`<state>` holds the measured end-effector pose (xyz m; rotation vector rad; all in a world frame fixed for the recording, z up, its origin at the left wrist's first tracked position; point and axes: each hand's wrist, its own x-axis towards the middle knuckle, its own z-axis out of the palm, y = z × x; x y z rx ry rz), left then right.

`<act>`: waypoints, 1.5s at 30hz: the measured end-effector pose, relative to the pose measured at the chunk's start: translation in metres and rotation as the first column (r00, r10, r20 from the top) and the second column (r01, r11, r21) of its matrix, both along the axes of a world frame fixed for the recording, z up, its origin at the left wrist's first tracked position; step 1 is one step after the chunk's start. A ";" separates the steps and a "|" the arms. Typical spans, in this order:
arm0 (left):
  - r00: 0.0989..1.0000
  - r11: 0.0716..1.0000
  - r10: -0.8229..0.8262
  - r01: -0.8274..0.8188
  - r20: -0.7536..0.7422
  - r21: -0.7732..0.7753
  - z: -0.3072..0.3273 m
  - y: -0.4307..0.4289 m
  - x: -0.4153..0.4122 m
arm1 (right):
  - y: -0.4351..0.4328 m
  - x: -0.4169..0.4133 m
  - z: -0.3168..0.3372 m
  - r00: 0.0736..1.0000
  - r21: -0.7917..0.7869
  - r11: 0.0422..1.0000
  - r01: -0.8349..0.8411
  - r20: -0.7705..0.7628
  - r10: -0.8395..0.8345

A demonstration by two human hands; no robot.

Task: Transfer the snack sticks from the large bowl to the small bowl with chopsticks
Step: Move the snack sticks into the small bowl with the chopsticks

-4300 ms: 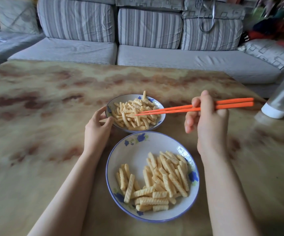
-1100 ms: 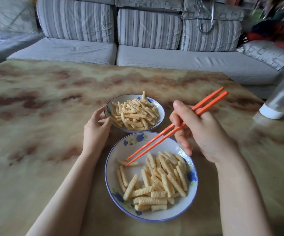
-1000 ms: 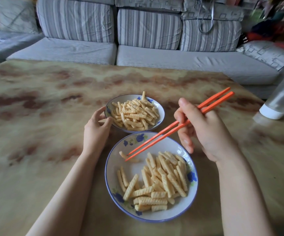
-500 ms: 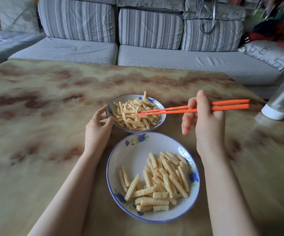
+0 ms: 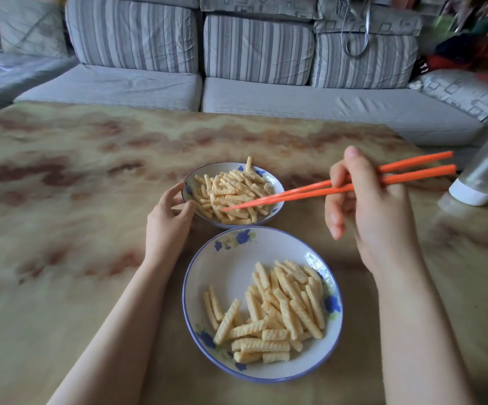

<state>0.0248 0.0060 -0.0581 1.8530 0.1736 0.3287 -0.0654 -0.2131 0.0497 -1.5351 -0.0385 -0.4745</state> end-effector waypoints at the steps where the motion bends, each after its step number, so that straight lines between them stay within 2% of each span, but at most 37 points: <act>1: 1.000 1.000 -0.002 0.002 0.001 0.004 0.000 0.000 0.000 | -0.002 -0.004 0.003 0.998 -0.026 0.998 -0.058 -0.023 0.057; 6: 1.000 1.000 -0.006 0.006 0.006 0.000 0.001 0.000 -0.001 | -0.002 -0.021 0.012 0.935 -0.151 0.932 -0.328 -0.190 0.298; 16: 1.000 1.000 -0.002 0.002 0.015 0.013 0.001 0.000 -0.001 | 0.002 -0.020 0.009 0.881 -0.187 0.876 -0.444 -0.268 0.389; 21: 1.000 1.000 0.001 -0.001 0.014 0.013 0.002 -0.001 -0.001 | 0.004 -0.015 0.005 0.927 -0.178 0.927 -0.330 -0.244 0.283; 27: 1.000 1.000 -0.001 0.001 0.004 0.020 0.000 0.000 0.000 | -0.001 -0.010 0.005 0.987 -0.020 0.994 -0.108 -0.118 0.105; 34: 1.000 1.000 0.004 -0.004 0.001 0.011 0.001 0.000 -0.001 | 0.000 0.000 0.003 0.983 0.147 0.975 0.168 0.053 -0.177; 39: 1.000 1.000 0.003 -0.003 0.001 0.010 0.000 0.000 0.000 | 0.008 0.009 -0.009 0.971 0.124 0.964 0.233 0.030 -0.238; 45: 1.000 1.000 -0.001 0.001 0.004 0.007 0.001 0.000 0.000 | 0.018 0.022 -0.025 0.984 0.067 0.982 0.178 -0.031 -0.176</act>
